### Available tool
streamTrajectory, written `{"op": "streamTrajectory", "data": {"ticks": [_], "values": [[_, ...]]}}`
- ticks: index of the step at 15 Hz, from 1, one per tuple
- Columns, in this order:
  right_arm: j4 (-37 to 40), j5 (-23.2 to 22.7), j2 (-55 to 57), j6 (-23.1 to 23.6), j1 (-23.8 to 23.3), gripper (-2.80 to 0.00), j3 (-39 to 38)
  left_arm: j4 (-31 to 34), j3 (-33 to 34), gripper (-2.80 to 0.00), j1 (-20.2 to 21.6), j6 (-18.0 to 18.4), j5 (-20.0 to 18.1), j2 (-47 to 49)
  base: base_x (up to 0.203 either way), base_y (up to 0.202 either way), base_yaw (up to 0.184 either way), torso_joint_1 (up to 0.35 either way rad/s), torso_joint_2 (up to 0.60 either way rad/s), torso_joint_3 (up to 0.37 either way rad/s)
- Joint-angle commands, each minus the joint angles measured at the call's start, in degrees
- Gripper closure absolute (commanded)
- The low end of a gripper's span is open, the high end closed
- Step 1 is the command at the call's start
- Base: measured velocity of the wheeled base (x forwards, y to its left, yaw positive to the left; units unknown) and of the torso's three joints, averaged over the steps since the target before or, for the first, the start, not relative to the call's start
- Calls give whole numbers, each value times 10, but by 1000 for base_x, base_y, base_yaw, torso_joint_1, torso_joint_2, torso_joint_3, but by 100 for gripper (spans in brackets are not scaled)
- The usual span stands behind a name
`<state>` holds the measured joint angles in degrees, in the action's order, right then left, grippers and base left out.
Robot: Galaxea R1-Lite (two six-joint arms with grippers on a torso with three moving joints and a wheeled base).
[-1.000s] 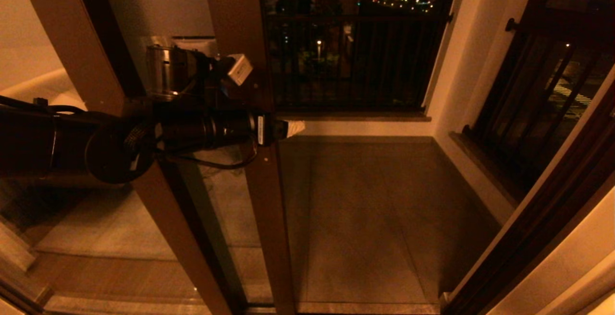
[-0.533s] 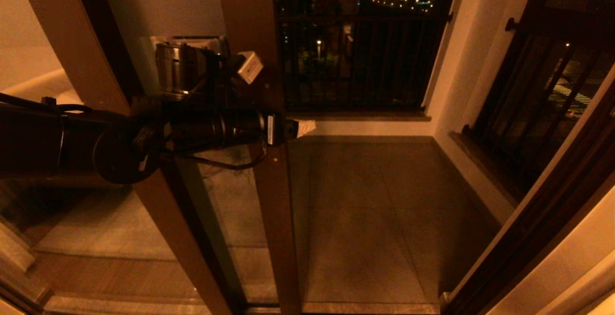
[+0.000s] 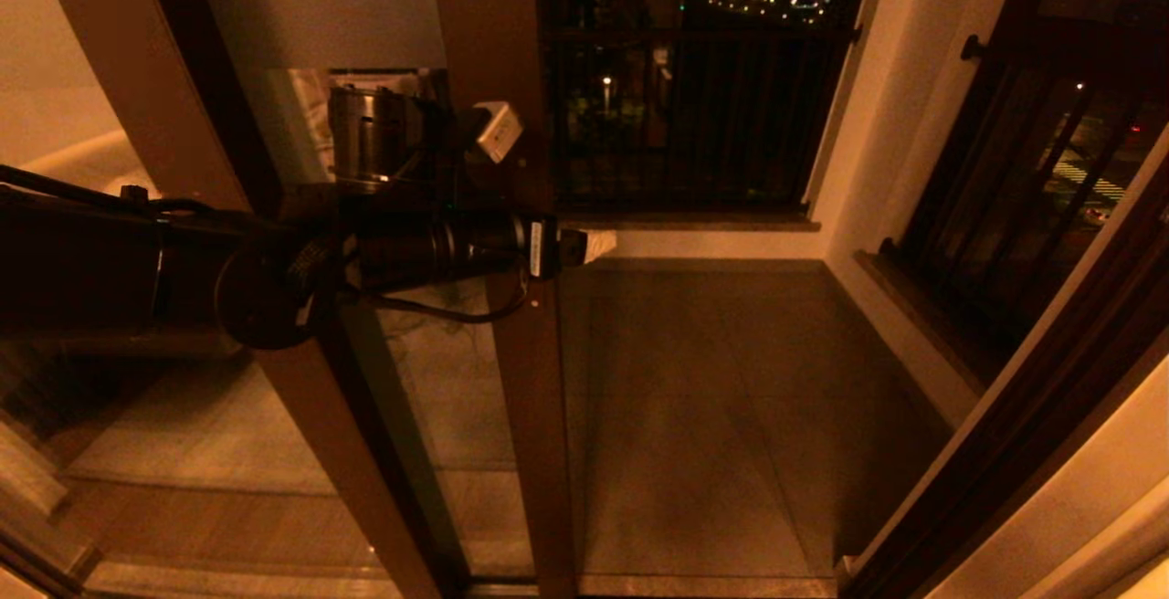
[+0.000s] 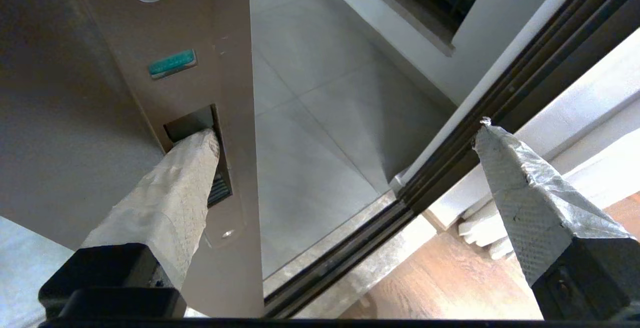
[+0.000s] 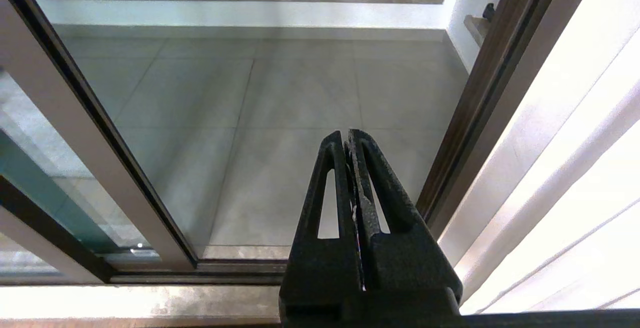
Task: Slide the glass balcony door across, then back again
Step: Close the slid door
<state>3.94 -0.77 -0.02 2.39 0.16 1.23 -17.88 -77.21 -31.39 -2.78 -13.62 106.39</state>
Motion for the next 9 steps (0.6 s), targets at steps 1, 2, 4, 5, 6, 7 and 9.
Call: {"op": "streamTrajectory", "data": {"ticks": [1, 2, 4, 5, 6, 7, 9], "values": [[0, 0, 0, 1, 0, 0, 0, -2, -4, -280, -8, 0, -1, 8, 0, 0, 0, 0, 0, 0], [0, 0, 0, 1, 0, 0, 0, -2, -8, -280, -10, 0, 1, 11, 0, 0, 0, 0, 0, 0], [0, 0, 0, 1, 0, 0, 0, -2, -14, -280, -13, 0, 1, 15, 0, 0, 0, 0, 0, 0], [0, 0, 0, 1, 0, 0, 0, -2, -14, -280, -16, 0, 2, 15, 0, 0, 0, 0, 0, 0], [0, 0, 0, 1, 0, 0, 0, -2, -14, -280, -16, 0, 2, 15, 0, 0, 0, 0, 0, 0], [0, 0, 0, 1, 0, 0, 0, -2, -14, -280, -17, 0, 2, 15, 0, 0, 0, 0, 0, 0], [0, 0, 0, 1, 0, 0, 0, -2, -14, -280, -20, 0, 2, 15, 0, 0, 0, 0, 0, 0]]}}
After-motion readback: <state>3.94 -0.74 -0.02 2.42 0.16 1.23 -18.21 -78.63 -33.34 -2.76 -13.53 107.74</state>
